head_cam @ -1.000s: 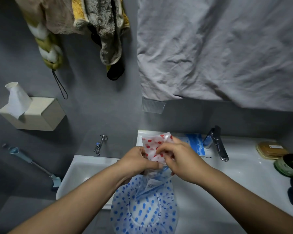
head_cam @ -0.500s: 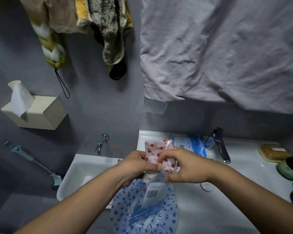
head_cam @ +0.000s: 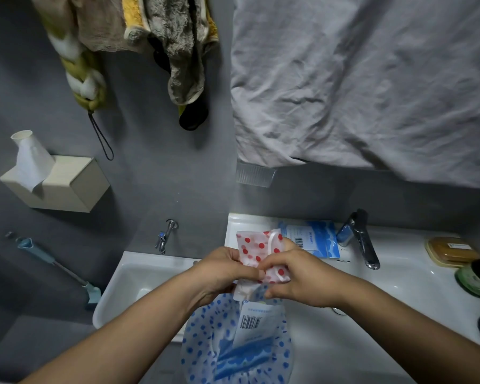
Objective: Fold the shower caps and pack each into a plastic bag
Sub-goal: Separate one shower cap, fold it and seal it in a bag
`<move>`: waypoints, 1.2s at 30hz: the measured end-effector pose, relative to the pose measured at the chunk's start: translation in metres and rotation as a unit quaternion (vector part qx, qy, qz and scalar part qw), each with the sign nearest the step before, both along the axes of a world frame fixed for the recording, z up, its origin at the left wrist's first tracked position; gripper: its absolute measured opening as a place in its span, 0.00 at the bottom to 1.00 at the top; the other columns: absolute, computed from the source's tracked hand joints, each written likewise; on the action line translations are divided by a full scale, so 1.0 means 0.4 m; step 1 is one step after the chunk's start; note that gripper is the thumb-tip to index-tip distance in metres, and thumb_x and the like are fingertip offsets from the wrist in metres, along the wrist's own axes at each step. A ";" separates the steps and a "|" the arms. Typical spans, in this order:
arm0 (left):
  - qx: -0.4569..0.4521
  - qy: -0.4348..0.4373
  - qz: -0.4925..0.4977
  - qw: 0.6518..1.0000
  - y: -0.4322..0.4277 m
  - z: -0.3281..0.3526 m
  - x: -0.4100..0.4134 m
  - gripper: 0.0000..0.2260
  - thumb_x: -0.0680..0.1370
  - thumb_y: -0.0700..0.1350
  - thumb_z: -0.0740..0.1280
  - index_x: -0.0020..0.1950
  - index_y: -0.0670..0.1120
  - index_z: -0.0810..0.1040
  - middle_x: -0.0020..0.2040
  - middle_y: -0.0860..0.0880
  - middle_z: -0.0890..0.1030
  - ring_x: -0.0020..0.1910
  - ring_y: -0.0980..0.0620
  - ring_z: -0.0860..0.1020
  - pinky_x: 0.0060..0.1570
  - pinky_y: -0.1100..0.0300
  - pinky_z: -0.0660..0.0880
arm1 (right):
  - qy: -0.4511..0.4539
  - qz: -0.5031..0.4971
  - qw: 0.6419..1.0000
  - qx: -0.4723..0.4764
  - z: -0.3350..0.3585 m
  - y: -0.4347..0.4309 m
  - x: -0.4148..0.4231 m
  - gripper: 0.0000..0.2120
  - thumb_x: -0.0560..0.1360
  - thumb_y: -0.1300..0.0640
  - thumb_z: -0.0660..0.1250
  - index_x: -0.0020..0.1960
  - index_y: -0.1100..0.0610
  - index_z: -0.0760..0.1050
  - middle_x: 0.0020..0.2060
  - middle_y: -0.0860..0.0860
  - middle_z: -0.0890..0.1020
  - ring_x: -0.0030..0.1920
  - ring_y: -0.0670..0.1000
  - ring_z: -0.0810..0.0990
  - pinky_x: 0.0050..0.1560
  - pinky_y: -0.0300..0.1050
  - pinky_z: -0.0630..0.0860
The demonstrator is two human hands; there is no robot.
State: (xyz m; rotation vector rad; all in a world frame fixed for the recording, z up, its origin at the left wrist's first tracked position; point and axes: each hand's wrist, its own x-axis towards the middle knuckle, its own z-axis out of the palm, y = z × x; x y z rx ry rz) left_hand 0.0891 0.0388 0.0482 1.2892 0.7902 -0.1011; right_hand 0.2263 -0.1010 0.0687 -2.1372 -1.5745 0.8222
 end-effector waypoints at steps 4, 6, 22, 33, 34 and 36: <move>0.009 0.003 -0.003 1.000 0.003 0.002 0.006 0.16 0.66 0.37 0.79 0.53 0.39 0.85 0.51 0.40 0.87 0.53 0.40 0.85 0.59 0.44 0.79 | -0.031 0.020 0.999 -0.023 0.003 0.009 -0.004 0.22 0.67 0.47 0.76 0.59 0.39 0.75 0.57 0.44 0.66 0.58 0.48 0.72 0.59 0.42 0.74; 0.002 -0.002 -0.003 1.000 0.009 0.001 0.005 0.13 0.68 0.37 0.78 0.52 0.39 0.86 0.49 0.41 0.87 0.48 0.44 0.86 0.53 0.50 0.82 | -0.050 0.018 0.999 -0.002 0.004 0.008 -0.004 0.22 0.69 0.49 0.74 0.61 0.38 0.73 0.56 0.45 0.71 0.55 0.48 0.73 0.56 0.43 0.75; -0.025 -0.013 0.025 0.999 0.038 -0.004 0.002 0.13 0.69 0.34 0.75 0.53 0.33 0.83 0.50 0.35 0.86 0.43 0.44 0.84 0.53 0.49 0.80 | -0.045 -0.002 0.999 0.015 0.000 -0.001 -0.009 0.24 0.63 0.38 0.75 0.57 0.42 0.77 0.57 0.43 0.64 0.54 0.43 0.74 0.55 0.41 0.78; -0.067 -0.039 0.039 0.996 0.035 -0.011 -0.006 0.11 0.71 0.43 0.75 0.48 0.38 0.86 0.42 0.39 0.85 0.38 0.46 0.83 0.43 0.56 0.80 | -0.066 0.015 0.996 0.060 -0.017 0.004 -0.006 0.13 0.78 0.44 0.62 0.60 0.40 0.78 0.50 0.39 0.75 0.50 0.40 0.74 0.53 0.41 0.76; -0.068 -0.042 0.035 0.996 0.037 -0.010 -0.008 0.12 0.70 0.44 0.76 0.49 0.39 0.86 0.42 0.40 0.85 0.39 0.46 0.83 0.43 0.56 0.80 | -0.068 0.017 0.996 0.058 -0.016 0.003 -0.008 0.13 0.78 0.43 0.61 0.61 0.39 0.78 0.49 0.38 0.76 0.49 0.40 0.74 0.52 0.40 0.75; -0.065 -0.048 0.017 0.997 0.039 -0.005 -0.013 0.16 0.69 0.45 0.77 0.53 0.38 0.85 0.48 0.38 0.85 0.44 0.44 0.83 0.48 0.53 0.80 | -0.066 0.021 0.996 0.055 -0.018 0.002 -0.009 0.13 0.78 0.42 0.60 0.59 0.39 0.77 0.51 0.39 0.78 0.52 0.41 0.74 0.53 0.42 0.75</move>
